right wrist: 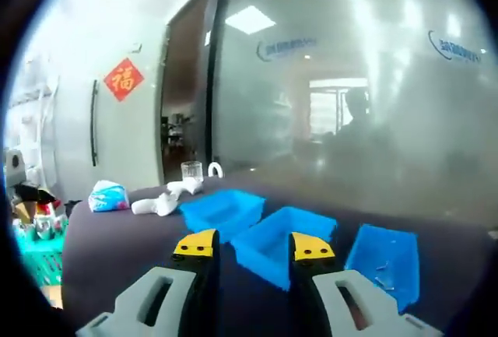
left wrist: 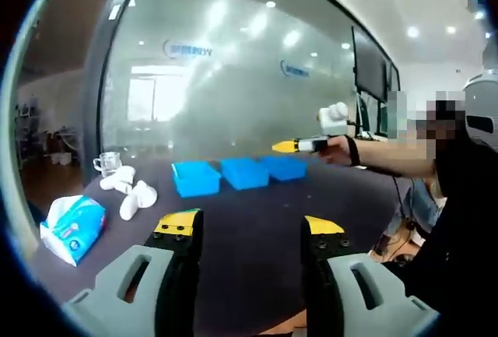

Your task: Sort the screws, nuts, and washers into the corresponding bins

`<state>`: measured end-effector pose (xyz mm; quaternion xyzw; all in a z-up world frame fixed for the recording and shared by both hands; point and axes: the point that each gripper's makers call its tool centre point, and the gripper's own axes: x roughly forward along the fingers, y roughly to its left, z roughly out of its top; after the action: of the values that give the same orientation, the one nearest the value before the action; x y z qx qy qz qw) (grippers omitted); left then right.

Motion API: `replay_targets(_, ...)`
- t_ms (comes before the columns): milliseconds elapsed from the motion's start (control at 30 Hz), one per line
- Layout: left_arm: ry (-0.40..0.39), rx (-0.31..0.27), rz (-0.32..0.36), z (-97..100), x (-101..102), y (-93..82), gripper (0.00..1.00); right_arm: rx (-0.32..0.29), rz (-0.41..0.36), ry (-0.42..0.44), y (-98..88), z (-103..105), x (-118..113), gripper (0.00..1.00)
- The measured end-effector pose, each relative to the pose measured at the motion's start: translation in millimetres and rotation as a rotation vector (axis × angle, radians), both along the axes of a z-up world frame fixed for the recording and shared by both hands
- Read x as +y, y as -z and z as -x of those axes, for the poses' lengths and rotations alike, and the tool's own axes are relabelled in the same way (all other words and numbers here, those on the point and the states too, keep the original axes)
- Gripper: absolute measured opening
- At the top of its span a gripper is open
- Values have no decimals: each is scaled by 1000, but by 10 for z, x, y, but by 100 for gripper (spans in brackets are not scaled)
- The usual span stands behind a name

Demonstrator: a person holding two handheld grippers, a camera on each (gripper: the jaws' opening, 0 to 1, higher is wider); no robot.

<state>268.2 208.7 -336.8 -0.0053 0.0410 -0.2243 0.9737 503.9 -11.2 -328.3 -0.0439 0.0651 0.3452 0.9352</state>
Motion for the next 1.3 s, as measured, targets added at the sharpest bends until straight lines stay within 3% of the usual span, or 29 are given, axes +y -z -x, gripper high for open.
replay_targets(200,67,0,-7,-63,-112,-2,49,31,-6,-114,68,559,-68,31)
replay_targets(333,117,-1,-27,-111,-193,-4,49,42,7,-169,96,826,-143,31)
replay_targets(600,223,-8,-10,-145,-368,-87,49,126,140,-325,342,1388,-404,31)
replay_targets(933,311,-14,-16,-182,-518,-81,49,154,275,-379,502,1685,-677,33)
replay_targets(1300,317,-3,-55,-251,-560,-45,49,177,343,-369,467,1695,-913,33)
